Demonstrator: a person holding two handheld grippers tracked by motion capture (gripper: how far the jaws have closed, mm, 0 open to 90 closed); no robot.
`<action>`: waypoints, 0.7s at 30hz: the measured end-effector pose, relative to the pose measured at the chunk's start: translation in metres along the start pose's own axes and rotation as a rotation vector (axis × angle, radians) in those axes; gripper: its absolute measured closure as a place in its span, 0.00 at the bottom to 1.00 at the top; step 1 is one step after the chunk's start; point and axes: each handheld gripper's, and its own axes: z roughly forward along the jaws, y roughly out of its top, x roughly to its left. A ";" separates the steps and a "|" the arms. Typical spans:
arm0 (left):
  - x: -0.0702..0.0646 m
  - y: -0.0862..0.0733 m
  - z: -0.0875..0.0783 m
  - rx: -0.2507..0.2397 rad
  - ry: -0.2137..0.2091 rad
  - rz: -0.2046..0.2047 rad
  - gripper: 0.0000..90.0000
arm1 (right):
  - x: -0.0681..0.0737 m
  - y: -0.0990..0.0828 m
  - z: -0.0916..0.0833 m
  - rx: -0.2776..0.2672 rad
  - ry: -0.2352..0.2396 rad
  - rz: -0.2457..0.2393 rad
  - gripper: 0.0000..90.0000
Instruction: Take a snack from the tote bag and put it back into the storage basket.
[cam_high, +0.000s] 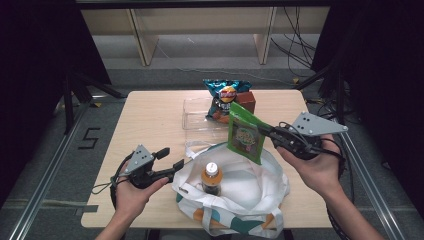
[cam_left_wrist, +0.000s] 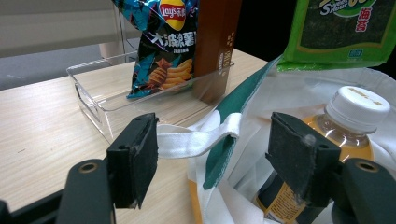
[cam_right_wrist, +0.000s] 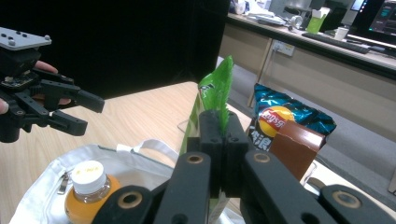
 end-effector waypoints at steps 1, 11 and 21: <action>0.000 0.000 0.000 0.000 0.000 0.000 0.36 | -0.001 -0.001 0.000 -0.006 -0.007 -0.002 1.00; 0.000 0.000 0.000 0.001 0.001 0.001 0.36 | -0.002 -0.001 0.004 -0.010 0.006 0.014 1.00; 0.000 0.001 0.000 -0.005 0.001 0.001 0.36 | -0.005 0.005 0.008 -0.017 -0.005 0.027 1.00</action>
